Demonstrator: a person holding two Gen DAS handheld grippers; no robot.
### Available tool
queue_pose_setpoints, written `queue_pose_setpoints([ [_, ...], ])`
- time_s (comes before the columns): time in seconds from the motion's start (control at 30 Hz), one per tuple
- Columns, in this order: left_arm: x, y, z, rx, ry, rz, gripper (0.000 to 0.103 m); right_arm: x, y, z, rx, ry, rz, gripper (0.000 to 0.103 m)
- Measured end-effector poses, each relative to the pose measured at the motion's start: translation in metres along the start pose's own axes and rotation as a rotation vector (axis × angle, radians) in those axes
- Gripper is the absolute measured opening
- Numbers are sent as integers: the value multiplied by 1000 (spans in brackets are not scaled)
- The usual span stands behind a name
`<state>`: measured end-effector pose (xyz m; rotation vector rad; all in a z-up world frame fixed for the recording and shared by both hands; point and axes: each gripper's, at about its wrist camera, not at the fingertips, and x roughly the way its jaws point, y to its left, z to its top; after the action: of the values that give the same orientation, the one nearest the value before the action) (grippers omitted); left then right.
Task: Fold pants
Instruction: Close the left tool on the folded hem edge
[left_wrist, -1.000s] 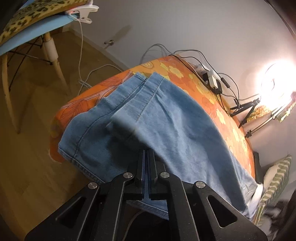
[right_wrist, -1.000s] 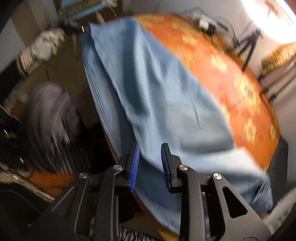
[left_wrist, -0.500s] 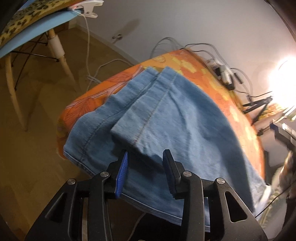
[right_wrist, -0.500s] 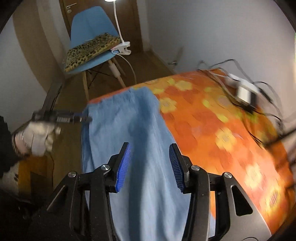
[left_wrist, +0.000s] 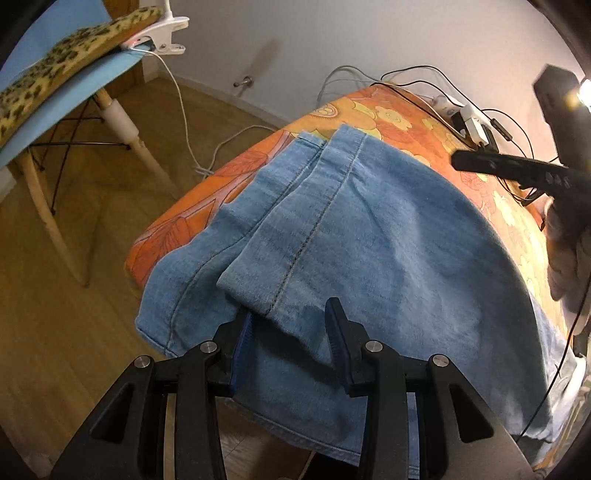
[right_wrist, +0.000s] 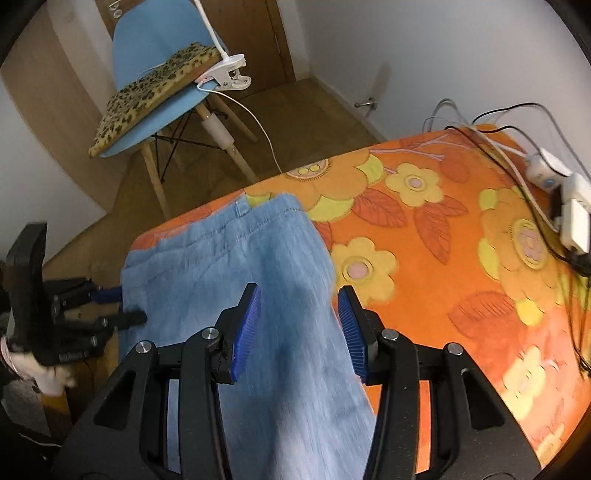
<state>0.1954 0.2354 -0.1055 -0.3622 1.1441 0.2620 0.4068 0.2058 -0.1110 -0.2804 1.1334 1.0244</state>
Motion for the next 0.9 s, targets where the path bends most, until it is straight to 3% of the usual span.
queue_pose_setpoints([
  [0.3,-1,-1,-1,11,-22,6,36,39,3,28,19,15,86,48],
  [0.57,-3,5,-2,1,-47,-14,11,63,2,34,42,41,116,48],
  [0.9,-5,7,-6,-13,-66,-46,8,84,-3,49,71,57,134,48],
])
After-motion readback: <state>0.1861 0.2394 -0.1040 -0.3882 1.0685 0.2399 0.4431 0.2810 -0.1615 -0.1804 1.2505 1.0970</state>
